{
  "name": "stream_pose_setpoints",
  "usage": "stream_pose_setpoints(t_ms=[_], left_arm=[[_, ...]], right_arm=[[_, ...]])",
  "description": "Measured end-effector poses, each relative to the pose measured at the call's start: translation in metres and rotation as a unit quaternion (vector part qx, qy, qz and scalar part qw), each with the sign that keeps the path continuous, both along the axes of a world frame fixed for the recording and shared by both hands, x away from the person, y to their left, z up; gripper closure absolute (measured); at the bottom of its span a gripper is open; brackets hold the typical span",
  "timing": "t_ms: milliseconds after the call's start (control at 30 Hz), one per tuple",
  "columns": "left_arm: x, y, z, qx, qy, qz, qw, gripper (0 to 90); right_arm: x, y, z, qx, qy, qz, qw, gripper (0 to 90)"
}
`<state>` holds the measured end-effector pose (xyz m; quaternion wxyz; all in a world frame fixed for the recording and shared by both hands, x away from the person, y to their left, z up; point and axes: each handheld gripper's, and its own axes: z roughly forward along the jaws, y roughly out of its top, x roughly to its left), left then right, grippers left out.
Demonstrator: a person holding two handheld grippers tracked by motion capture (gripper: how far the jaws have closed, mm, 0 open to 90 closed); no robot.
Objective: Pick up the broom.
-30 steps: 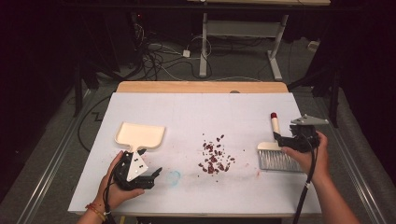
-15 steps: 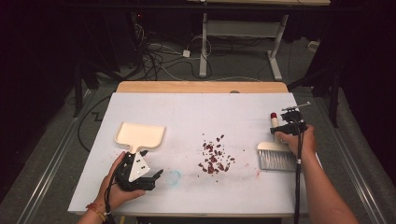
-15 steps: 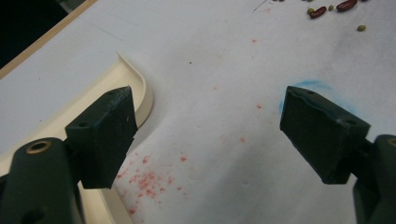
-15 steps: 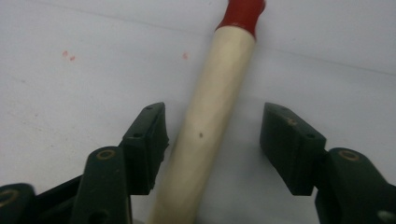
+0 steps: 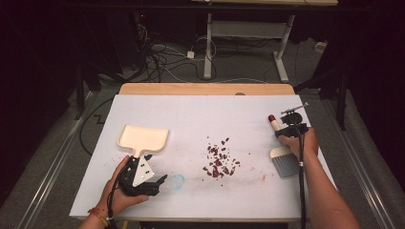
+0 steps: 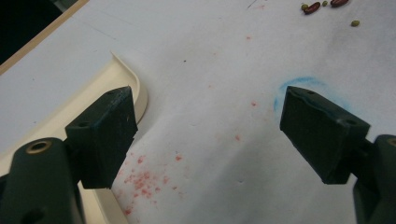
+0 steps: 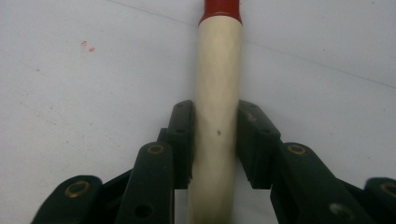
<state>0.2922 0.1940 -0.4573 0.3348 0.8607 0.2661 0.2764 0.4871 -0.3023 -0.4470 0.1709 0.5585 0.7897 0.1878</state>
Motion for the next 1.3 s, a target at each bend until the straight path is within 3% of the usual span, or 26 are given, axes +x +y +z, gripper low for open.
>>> stream_pose_setpoints(t_ms=[167,267,467,500,600,867,1067,1100,1267,1300], left_arm=[[-0.001,0.0,0.001,0.003,0.0,-0.003,1.0,18.0],[-0.002,0.001,0.002,-0.006,-0.002,-0.002,1.0,18.0],[-0.004,0.001,0.002,-0.006,0.0,-0.002,1.0,18.0],[-0.004,0.001,0.003,-0.007,0.0,-0.003,1.0,18.0],[-0.005,0.0,0.003,-0.009,0.001,-0.001,1.0,18.0],[-0.007,-0.005,0.007,-0.019,0.003,-0.002,0.9998,18.0],[-0.009,-0.009,0.018,-0.061,0.002,-0.006,0.9981,18.0],[-0.01,-0.012,0.022,-0.08,0.005,-0.01,0.9967,18.0],[-0.011,-0.021,0.034,-0.106,-0.003,-0.026,0.994,19.1],[-0.011,-0.028,0.039,-0.116,0.004,-0.036,0.9927,19.3]], right_arm=[[0.0,-0.001,0.0,0.001,0.0,0.007,1.0,70.2],[-0.003,-0.007,-0.001,0.031,-0.014,0.003,0.9994,70.3],[-0.016,-0.013,0.009,0.058,-0.061,0.009,0.9964,70.4],[-0.024,-0.016,0.015,0.065,-0.088,0.015,0.9939,70.5],[-0.039,-0.018,0.025,0.083,-0.129,0.027,0.9878,70.5],[-0.075,-0.015,0.047,0.119,-0.203,0.055,0.9704,70.5],[-0.1,-0.008,0.059,0.142,-0.243,0.073,0.9568,70.5],[-0.104,-0.007,0.062,0.149,-0.25,0.077,0.9536,70.5],[-0.119,0.002,0.078,0.17,-0.28,0.092,0.9401,70.5],[-0.122,0.005,0.081,0.174,-0.286,0.096,0.9375,70.5]])
